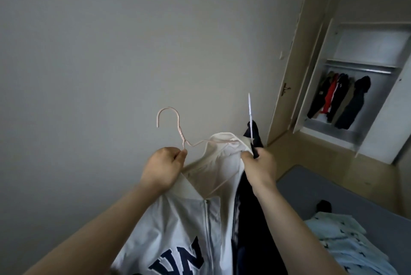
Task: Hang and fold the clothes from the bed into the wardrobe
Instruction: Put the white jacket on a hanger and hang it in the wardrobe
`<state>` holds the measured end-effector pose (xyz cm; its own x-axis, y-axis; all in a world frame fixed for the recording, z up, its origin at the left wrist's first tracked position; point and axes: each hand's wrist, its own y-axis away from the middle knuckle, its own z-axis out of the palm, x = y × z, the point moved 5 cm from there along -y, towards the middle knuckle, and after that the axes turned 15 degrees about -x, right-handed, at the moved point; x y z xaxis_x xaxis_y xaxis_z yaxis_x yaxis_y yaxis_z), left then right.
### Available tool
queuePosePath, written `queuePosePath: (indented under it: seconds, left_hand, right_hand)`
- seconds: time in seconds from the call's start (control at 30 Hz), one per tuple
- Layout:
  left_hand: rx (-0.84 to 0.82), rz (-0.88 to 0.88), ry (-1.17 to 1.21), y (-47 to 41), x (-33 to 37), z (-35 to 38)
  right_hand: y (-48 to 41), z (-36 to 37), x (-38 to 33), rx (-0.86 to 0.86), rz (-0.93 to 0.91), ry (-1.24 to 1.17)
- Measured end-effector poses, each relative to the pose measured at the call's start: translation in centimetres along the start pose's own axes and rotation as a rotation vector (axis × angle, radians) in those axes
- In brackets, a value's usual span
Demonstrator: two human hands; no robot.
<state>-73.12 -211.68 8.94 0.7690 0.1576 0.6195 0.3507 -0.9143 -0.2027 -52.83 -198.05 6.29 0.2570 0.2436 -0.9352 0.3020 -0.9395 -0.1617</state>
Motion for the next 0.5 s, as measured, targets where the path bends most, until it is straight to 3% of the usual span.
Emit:
queuePosePath:
  seconds: [0.23,0.37,0.5]
  left_hand:
    - [-0.058,0.046,-0.212,-2.3,-9.0,-8.0]
    - [0.026,-0.042,-0.332,-6.3,-11.2,-12.0]
    - [0.074,-0.009,-0.352,-10.0,-10.5,-12.7]
  right_hand:
    - [-5.5,4.5,-6.9,0.183,-0.05,-0.031]
    - [-6.0,11.9,-9.8,0.151,-0.059,-0.004]
    - [-6.1,17.2,-11.1,0.105,-0.059,-0.016]
